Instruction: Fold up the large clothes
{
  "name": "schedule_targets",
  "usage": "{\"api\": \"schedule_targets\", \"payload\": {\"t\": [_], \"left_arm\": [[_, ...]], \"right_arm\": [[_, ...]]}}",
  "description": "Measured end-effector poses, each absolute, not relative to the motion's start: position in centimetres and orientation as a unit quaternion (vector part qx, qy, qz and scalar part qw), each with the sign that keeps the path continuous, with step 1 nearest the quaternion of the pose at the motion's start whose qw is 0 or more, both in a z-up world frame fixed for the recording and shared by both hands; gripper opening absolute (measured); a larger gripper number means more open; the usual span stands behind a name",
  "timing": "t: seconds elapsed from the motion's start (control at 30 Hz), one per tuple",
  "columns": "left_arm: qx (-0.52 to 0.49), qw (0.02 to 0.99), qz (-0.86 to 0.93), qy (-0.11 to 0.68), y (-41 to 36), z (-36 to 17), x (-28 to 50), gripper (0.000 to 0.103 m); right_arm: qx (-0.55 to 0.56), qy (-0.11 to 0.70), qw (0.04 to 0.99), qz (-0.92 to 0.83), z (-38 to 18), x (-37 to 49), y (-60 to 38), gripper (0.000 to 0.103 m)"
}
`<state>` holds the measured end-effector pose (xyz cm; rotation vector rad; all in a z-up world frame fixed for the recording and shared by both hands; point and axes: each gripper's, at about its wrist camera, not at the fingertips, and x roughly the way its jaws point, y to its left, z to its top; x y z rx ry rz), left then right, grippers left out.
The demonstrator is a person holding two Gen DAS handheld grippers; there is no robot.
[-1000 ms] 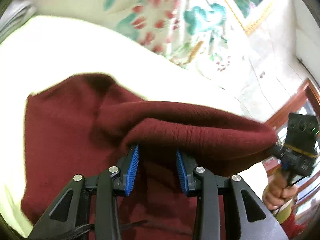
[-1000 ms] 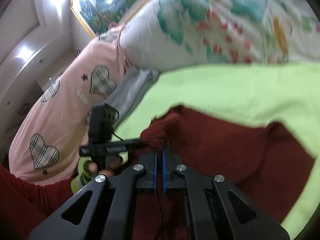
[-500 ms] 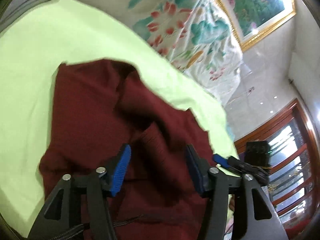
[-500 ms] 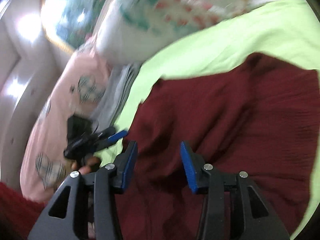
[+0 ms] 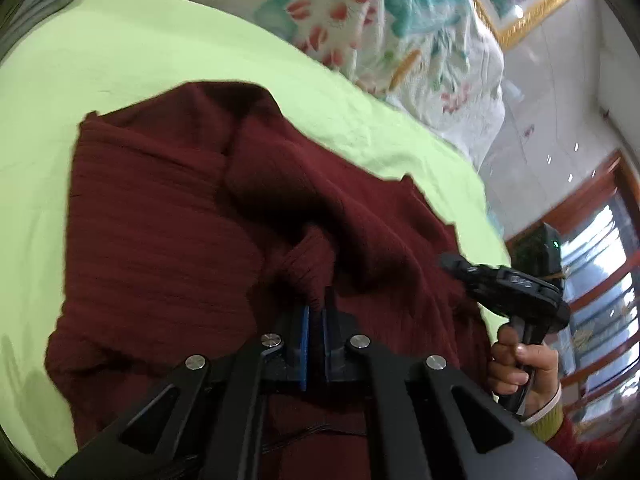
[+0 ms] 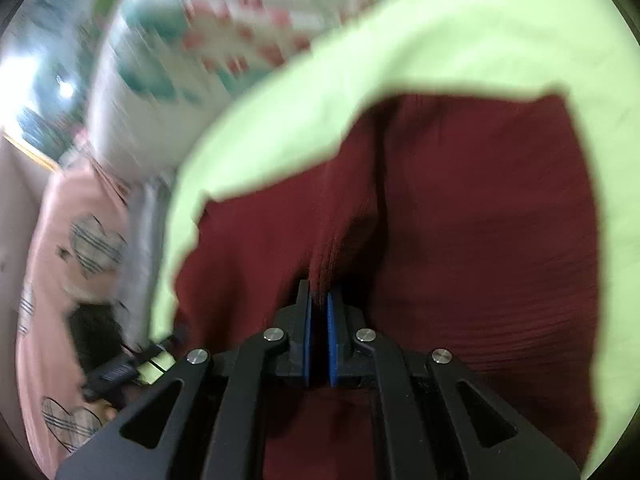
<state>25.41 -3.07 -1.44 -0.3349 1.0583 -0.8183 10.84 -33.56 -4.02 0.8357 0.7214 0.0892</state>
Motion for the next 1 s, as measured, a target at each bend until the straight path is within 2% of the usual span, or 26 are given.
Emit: {"api": "schedule_targets", "payload": {"t": [0.1,0.23,0.3,0.37,0.43,0.47,0.5,0.6,0.67,0.7,0.73,0.77,0.8,1.0], "left_arm": [[-0.197,0.766,-0.374,0.485,-1.2,-2.2,24.7,0.000],[-0.211,0.754,-0.348,0.515,0.0,-4.8,23.8,0.000],[-0.223,0.751,-0.356,0.510,0.4,-4.2,23.3,0.000],[-0.217,0.754,-0.365,0.501,0.2,-3.0,23.0,0.009],[-0.196,0.758,-0.374,0.497,-0.9,-1.6,23.2,0.041],[-0.190,0.759,-0.374,0.498,-1.4,-1.2,23.5,0.048],[-0.185,0.761,-0.373,0.497,-2.0,-0.9,23.9,0.055],[-0.188,0.757,-0.370,0.505,-3.8,-0.8,25.5,0.060],[-0.190,0.752,-0.367,0.513,-5.1,-1.2,26.6,0.057],[-0.180,0.757,-0.361,0.514,-5.8,-1.4,27.1,0.036],[-0.156,0.767,-0.354,0.512,-6.7,-1.4,27.6,0.000],[-0.138,0.775,-0.346,0.511,-7.4,-1.3,28.0,0.005],[-0.120,0.791,-0.333,0.500,-7.6,-1.0,28.6,0.003],[-0.107,0.825,-0.277,0.480,-6.5,-0.6,33.4,0.002]], "right_arm": [[0.394,0.315,0.864,0.014,-1.9,8.4,-36.0,0.007],[0.383,0.366,0.848,-0.001,-4.0,9.0,-36.2,0.007],[0.407,0.375,0.833,0.013,-5.1,9.0,-36.2,0.011],[0.415,0.367,0.833,0.012,-5.2,8.3,-35.9,0.014],[0.413,0.362,0.836,0.010,-5.0,8.3,-35.6,0.018],[0.412,0.362,0.836,0.009,-4.9,8.3,-35.5,0.019],[0.412,0.363,0.836,0.007,-4.8,8.3,-35.3,0.021],[0.413,0.361,0.836,0.006,-4.6,8.4,-35.1,0.024],[0.410,0.363,0.837,0.008,-4.7,8.6,-34.7,0.024],[0.407,0.363,0.838,0.009,-4.7,8.8,-34.6,0.024],[0.399,0.365,0.841,0.013,-4.5,9.0,-34.3,0.023],[0.395,0.365,0.843,0.015,-4.3,9.2,-34.3,0.014],[0.384,0.361,0.850,0.015,-3.7,9.5,-34.1,0.008],[0.371,0.352,0.859,0.003,-2.8,12.0,-34.6,0.008]]}}
